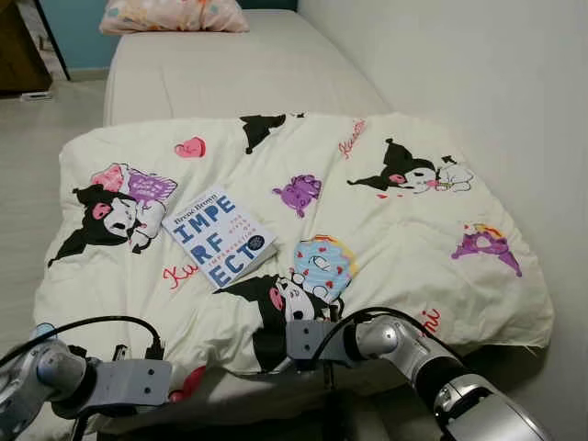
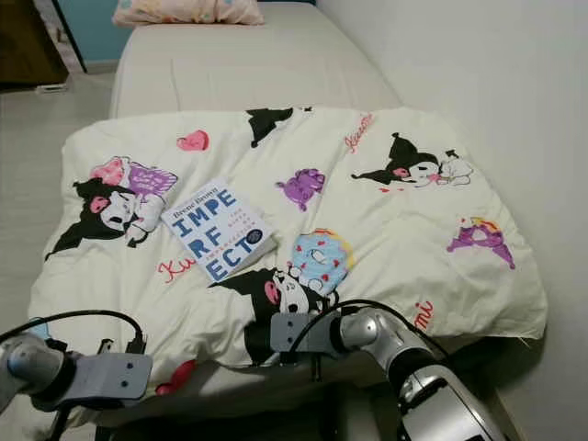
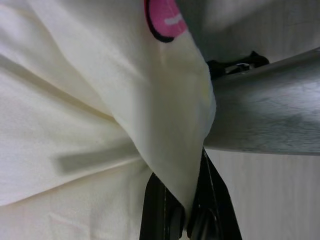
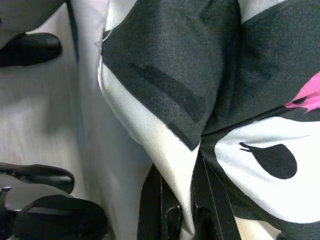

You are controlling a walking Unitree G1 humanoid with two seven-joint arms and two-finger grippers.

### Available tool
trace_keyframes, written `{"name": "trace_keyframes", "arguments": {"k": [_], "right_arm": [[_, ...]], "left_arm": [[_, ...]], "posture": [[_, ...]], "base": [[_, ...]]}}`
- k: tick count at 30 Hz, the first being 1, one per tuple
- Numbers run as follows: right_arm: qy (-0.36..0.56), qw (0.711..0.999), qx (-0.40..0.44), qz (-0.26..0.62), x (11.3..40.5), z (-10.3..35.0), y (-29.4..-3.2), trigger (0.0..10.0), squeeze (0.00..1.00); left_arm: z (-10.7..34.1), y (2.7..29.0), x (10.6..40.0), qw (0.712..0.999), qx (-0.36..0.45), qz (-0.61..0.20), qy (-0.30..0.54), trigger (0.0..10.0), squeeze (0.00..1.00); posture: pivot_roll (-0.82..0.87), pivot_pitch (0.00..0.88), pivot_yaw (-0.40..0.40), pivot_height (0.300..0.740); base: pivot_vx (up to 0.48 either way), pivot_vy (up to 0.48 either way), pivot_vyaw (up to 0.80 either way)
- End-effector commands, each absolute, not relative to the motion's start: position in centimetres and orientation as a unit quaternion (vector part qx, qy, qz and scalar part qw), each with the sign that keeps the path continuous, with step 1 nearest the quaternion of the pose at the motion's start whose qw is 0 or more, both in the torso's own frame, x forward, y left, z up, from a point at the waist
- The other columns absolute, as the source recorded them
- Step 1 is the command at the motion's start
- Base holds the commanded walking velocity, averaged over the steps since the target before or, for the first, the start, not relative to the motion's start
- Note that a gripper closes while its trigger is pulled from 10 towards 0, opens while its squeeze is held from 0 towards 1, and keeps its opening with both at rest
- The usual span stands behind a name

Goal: Clean up the room

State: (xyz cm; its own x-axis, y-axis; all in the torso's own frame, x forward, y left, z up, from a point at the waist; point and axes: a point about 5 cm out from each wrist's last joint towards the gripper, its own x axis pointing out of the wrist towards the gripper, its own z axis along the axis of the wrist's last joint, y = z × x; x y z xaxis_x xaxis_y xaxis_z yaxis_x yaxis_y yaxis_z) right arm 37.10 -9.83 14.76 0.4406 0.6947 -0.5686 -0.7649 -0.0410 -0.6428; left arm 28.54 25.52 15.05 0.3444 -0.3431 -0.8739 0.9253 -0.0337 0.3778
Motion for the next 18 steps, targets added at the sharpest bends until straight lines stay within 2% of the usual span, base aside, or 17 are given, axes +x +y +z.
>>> {"name": "trace_keyframes", "arguments": {"k": [1, 3, 10, 17, 18], "right_arm": [[0.066, 0.644, -0.483, 0.589, 35.4, 12.2, -9.5, 0.0, 0.0], [0.088, 0.628, -0.482, 0.605, 35.1, 11.8, -10.2, 0.0, 0.0], [0.119, 0.604, -0.464, 0.637, 34.5, 11.2, -10.9, 0.0, 0.0], [0.113, 0.596, -0.47, 0.641, 34.2, 10.8, -10.6, 0.0, 0.0], [0.103, 0.602, -0.48, 0.629, 34.3, 10.8, -10.4, 4.1, 0.0]], "left_arm": [[11.9, 25.4, 25.8, 0.577, 0.467, -0.569, 0.353, 0.0, 0.0], [11.8, 25.4, 25.0, 0.567, 0.455, -0.577, 0.372, 0.0, 0.0], [11.7, 25.9, 24.1, 0.549, 0.451, -0.575, 0.407, 0.0, 0.0], [11.6, 26.5, 24.4, 0.545, 0.483, -0.551, 0.408, 0.0, 0.0], [11.4, 26.6, 24.8, 0.55, 0.504, -0.534, 0.399, 0.0, 0.0]], "posture": [[0.06, 0.475, -0.055, 0.568], [0.06, 0.479, -0.053, 0.568], [0.06, 0.482, -0.051, 0.568], [0.06, 0.482, -0.047, 0.568], [0.06, 0.482, -0.047, 0.568]], "base": [[0.0, 0.0, 0.0], [0.0, 0.0, 0.0], [0.0, 0.0, 0.0], [0.0, 0.0, 0.0], [0.0, 0.0, 0.0]]}}
